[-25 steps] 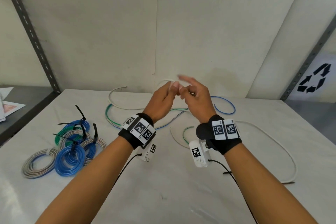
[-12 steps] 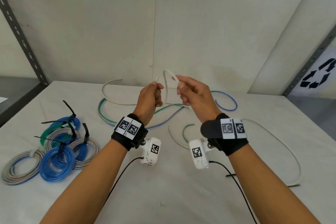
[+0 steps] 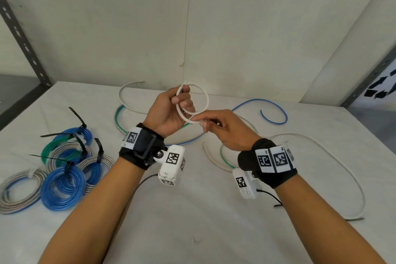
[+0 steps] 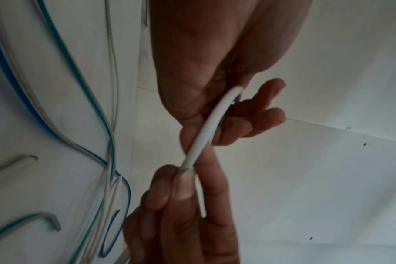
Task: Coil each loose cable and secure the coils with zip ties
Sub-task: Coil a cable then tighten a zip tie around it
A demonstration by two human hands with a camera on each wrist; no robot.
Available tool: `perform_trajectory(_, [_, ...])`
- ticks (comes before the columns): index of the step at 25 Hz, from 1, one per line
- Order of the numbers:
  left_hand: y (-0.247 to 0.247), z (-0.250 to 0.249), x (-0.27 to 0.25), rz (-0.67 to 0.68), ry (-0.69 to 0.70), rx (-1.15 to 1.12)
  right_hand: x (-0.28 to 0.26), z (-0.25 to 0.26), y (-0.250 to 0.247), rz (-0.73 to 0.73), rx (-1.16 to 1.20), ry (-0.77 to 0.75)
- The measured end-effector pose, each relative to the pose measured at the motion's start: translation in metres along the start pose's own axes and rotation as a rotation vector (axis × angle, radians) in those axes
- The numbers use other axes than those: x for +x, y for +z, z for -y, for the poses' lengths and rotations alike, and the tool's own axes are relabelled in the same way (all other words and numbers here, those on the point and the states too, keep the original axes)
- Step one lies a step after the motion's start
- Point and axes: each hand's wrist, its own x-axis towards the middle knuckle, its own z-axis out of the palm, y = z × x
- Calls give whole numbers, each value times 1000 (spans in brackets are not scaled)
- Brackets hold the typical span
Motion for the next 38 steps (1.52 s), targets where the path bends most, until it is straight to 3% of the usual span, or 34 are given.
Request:
perform_trajectory(3, [-4, -9, -4, 63, -60, 99, -5, -2, -9, 24, -51, 40])
perform_trajectory(7, [-2, -12, -1, 41, -21, 60, -11, -3, -15, 45, -68, 48])
perform_trajectory(13, [0, -14, -3, 76, -35, 181, -12, -10, -23, 9, -246, 82])
perform_trajectory(20, [-10, -29, -4, -7, 33, 227, -10, -33, -45, -203, -548, 368])
perform_trajectory(25, [-10, -29, -4, -18, 85, 263, 3, -35, -72, -144, -727, 474])
perform_trajectory(27, [-7, -26, -4, -3, 81, 303, 8, -28, -76, -271, -863, 523])
perform_trajectory(30, [2, -10, -1, 0, 67, 435, 21, -14, -73, -450, -735, 567])
perform_trajectory(34, [5, 14, 5, -117, 134, 672, 35, 5, -58, -497, -441, 323])
perform_trajectory(38, [8, 23, 6, -174, 189, 670, 24, 31, -21, -271, -302, -19])
